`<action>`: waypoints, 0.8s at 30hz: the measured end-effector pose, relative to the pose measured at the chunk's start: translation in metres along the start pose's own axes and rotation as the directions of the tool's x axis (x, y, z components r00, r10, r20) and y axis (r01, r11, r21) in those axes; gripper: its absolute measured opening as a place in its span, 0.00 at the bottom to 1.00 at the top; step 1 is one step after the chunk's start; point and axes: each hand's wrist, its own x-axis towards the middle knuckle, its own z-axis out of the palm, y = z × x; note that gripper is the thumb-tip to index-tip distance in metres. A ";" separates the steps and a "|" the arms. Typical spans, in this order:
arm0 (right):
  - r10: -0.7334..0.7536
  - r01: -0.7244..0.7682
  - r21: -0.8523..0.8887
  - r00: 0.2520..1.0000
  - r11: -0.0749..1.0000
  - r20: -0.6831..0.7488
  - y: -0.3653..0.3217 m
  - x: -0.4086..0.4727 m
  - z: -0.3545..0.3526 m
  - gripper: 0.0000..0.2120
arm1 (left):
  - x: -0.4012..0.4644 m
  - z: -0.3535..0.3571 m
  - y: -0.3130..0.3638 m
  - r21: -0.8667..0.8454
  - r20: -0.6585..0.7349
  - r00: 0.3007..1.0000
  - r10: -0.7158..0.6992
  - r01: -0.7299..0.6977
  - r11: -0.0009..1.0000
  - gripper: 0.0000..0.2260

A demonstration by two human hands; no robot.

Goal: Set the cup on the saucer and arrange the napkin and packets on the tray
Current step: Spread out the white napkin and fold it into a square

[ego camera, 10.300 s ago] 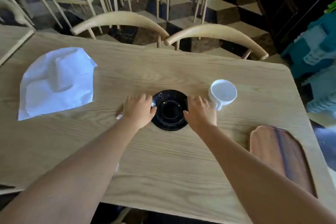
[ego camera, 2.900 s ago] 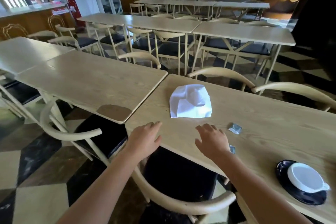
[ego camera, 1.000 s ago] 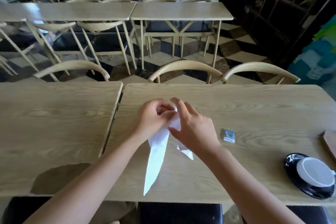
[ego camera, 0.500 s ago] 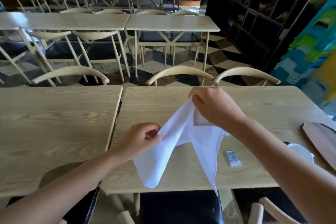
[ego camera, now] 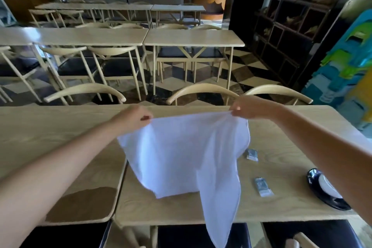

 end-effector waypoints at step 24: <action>-0.071 0.125 0.033 0.741 0.992 -0.668 0.034 -0.007 0.254 0.13 | -0.074 0.190 -0.045 0.158 -0.377 0.917 0.131 -0.076 0.985 0.11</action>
